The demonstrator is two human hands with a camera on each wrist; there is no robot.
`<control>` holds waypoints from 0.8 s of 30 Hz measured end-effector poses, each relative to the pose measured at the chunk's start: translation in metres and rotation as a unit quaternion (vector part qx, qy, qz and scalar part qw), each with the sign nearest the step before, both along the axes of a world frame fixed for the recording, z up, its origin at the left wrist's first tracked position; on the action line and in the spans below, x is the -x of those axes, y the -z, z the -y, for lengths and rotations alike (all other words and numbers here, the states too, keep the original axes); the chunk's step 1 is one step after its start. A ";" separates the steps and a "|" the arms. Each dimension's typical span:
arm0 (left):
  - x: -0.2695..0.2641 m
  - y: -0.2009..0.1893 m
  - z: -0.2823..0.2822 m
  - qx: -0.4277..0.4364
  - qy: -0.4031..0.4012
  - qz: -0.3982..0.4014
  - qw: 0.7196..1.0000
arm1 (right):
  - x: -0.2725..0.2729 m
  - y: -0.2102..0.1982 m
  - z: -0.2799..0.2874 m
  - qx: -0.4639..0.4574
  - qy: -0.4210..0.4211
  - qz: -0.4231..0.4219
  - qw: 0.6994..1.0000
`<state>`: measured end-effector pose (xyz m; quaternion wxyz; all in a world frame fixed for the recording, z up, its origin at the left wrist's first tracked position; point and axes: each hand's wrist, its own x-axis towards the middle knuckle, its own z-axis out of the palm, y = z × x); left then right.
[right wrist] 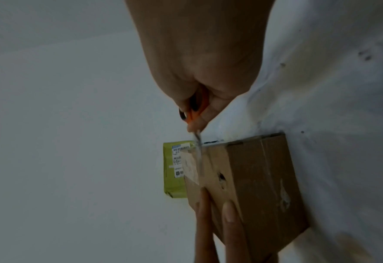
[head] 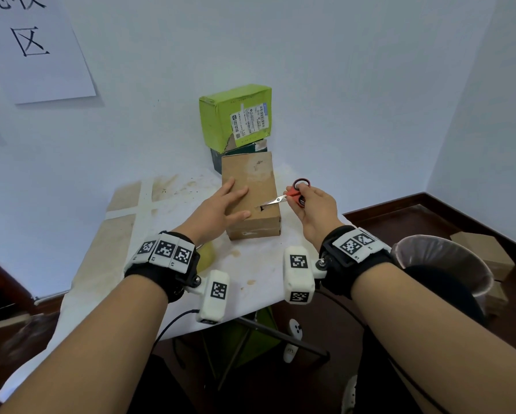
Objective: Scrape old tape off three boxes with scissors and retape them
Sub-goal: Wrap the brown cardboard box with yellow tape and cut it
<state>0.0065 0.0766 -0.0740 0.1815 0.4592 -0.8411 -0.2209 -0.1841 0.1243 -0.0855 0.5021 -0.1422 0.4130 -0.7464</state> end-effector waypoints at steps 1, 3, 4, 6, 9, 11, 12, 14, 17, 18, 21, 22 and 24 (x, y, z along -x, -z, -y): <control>0.001 -0.001 0.000 0.003 -0.004 0.006 1.000 | 0.003 0.000 0.001 0.003 0.014 0.023 1.000; 0.005 -0.005 0.001 0.009 -0.018 0.041 0.999 | 0.010 -0.002 0.002 -0.010 0.030 0.045 0.998; 0.008 -0.007 0.003 0.010 -0.027 0.072 0.997 | 0.013 -0.002 0.002 -0.024 0.030 0.048 0.998; 0.016 -0.014 0.004 0.010 -0.036 0.135 0.990 | 0.018 -0.002 0.003 -0.044 0.023 0.058 0.997; 0.029 -0.024 -0.001 0.006 -0.021 0.162 0.986 | 0.020 0.000 0.005 -0.062 0.007 0.040 0.997; 0.035 -0.032 -0.005 0.003 -0.014 0.157 0.988 | 0.022 0.000 0.008 -0.066 0.002 0.029 0.997; 0.036 -0.037 -0.004 0.011 -0.017 0.168 0.986 | 0.024 -0.001 0.009 -0.067 0.006 0.026 0.997; 0.036 -0.048 0.004 0.069 -0.025 0.229 0.971 | 0.029 -0.003 0.011 -0.076 0.022 0.033 0.996; 0.036 -0.057 0.025 0.142 0.036 0.320 0.936 | 0.034 -0.006 0.012 -0.086 0.025 0.016 0.996; 0.039 -0.056 0.032 0.148 0.077 0.351 0.921 | 0.034 -0.006 0.013 -0.088 0.020 0.010 0.996; 0.054 -0.050 0.045 0.126 0.132 0.463 0.867 | 0.033 -0.007 0.015 -0.084 0.012 0.002 0.996; 0.058 -0.049 0.049 0.108 0.132 0.476 0.863 | 0.034 -0.008 0.016 -0.081 0.010 -0.001 0.997; 0.067 -0.049 0.053 0.082 0.142 0.473 0.866 | 0.037 -0.010 0.017 -0.076 0.012 -0.009 0.997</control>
